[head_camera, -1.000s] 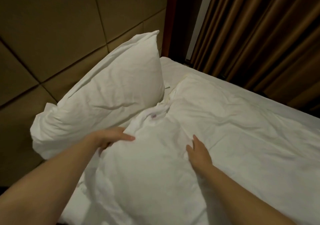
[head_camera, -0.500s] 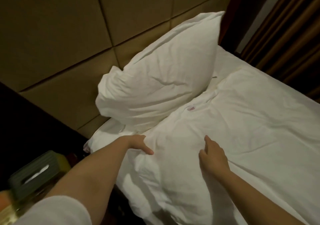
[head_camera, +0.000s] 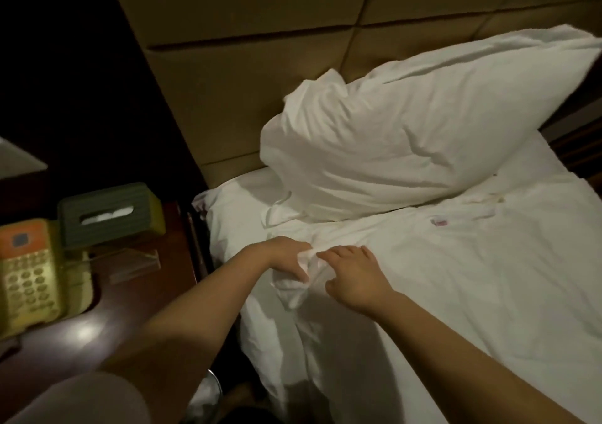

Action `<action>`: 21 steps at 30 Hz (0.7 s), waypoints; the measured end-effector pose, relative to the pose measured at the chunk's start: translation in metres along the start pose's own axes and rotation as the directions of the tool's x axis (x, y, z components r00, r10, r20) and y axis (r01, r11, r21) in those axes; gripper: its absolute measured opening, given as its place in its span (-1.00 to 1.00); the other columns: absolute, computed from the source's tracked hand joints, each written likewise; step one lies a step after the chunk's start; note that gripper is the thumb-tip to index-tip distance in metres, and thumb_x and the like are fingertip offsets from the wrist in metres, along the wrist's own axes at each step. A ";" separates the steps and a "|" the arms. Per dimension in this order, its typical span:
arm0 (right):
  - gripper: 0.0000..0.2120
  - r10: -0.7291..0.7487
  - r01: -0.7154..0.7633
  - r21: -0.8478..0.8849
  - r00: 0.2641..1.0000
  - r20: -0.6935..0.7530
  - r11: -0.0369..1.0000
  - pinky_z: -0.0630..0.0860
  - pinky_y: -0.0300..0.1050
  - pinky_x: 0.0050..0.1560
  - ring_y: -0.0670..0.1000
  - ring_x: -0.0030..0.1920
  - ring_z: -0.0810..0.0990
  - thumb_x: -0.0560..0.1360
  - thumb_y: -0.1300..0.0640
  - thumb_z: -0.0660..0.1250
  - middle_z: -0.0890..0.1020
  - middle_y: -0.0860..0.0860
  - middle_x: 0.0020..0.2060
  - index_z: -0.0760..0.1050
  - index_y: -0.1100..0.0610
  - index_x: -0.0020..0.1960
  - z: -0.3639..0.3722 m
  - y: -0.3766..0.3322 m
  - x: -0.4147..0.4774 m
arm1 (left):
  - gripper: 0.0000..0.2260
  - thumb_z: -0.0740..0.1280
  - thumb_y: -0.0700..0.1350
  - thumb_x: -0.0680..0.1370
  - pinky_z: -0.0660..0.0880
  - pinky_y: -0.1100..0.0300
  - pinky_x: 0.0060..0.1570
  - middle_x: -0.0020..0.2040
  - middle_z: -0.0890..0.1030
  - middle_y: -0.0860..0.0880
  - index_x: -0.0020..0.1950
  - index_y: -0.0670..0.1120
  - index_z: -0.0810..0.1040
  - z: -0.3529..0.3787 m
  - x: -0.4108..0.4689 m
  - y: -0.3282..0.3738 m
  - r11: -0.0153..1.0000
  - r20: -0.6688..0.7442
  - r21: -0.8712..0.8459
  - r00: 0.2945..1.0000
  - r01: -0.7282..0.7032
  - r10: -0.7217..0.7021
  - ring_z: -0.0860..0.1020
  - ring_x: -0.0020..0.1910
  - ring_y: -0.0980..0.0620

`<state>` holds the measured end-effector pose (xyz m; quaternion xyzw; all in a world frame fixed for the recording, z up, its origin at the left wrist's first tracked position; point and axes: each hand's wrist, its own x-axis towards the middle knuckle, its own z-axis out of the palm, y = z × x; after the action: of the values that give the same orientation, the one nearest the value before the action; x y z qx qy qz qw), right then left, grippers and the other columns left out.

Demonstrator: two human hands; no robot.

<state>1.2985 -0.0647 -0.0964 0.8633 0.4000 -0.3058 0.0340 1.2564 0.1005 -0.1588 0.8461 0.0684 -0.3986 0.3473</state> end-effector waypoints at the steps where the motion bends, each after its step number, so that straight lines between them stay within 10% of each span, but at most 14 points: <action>1: -0.49 -0.002 0.002 -0.012 1.000 0.003 1.000 0.05 -0.02 0.43 0.01 0.41 0.26 0.53 0.03 0.18 0.34 -0.07 0.41 0.24 -0.08 0.47 0.008 -0.001 0.002 | -0.40 0.39 0.11 0.48 0.39 0.13 0.21 0.36 0.44 -0.02 0.46 -0.01 0.29 0.009 0.000 -0.013 0.994 -0.072 -0.098 0.996 0.040 -0.047 0.44 0.27 -0.06; 3: -0.52 -0.007 0.006 -0.038 1.000 -0.026 0.999 0.05 -0.03 0.43 0.00 0.41 0.25 0.56 0.00 0.15 0.33 -0.07 0.42 0.24 -0.07 0.47 0.017 -0.001 0.005 | -0.40 0.41 0.08 0.48 0.41 0.11 0.25 0.36 0.42 -0.01 0.45 -0.01 0.30 0.026 -0.001 -0.034 0.913 -0.157 -0.400 0.976 0.076 -0.150 0.43 0.29 -0.05; 6: -0.56 -0.017 0.013 -0.080 0.998 -0.054 0.997 0.04 -0.01 0.42 0.00 0.41 0.26 0.59 -0.04 0.11 0.34 -0.09 0.41 0.25 -0.07 0.47 0.023 -0.002 0.013 | -0.61 0.44 -0.09 0.49 0.53 0.14 0.06 0.25 0.50 -0.05 0.28 0.02 0.45 0.058 0.004 -0.053 0.399 -0.145 -0.916 0.968 -0.052 -0.206 0.53 0.13 0.02; 11: -0.54 -0.071 0.053 -0.160 0.992 -0.108 0.986 0.05 0.04 0.43 0.04 0.42 0.27 0.60 -0.11 0.12 0.35 -0.04 0.42 0.26 -0.04 0.47 0.025 -0.008 0.037 | -0.65 0.35 -0.27 0.52 0.52 0.02 0.13 0.27 0.51 -0.17 0.28 -0.04 0.44 0.093 0.014 -0.053 -0.238 -0.221 -0.929 0.940 -0.284 -0.260 0.55 0.17 -0.08; 16: -0.52 -0.152 0.157 -0.153 0.987 0.048 0.976 -0.03 0.03 0.48 -0.01 0.42 0.27 0.55 -0.22 0.17 0.38 -0.06 0.39 0.33 -0.08 0.41 0.028 -0.021 0.068 | -0.63 0.26 -0.29 0.58 0.53 0.07 0.04 0.05 0.60 -0.08 0.19 0.17 0.40 0.116 0.006 -0.038 -0.216 -0.300 -0.893 0.879 -0.395 -0.369 0.58 -0.02 0.01; 21: -0.62 -0.140 0.142 0.000 0.976 0.168 0.990 0.35 -0.14 0.22 0.03 0.12 0.53 0.53 -0.12 0.28 0.57 0.00 0.10 0.50 -0.02 0.30 0.014 -0.019 0.084 | -0.78 0.30 -0.23 0.56 0.53 0.12 -0.04 0.07 0.59 -0.17 0.09 0.08 0.46 0.112 0.008 -0.034 -0.209 -0.323 -0.881 0.862 -0.425 -0.391 0.60 -0.04 -0.01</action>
<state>1.3195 0.0008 -0.1509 0.8037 0.4579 -0.3766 0.0509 1.1785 0.0531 -0.2325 0.3192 0.4274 0.0524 0.8442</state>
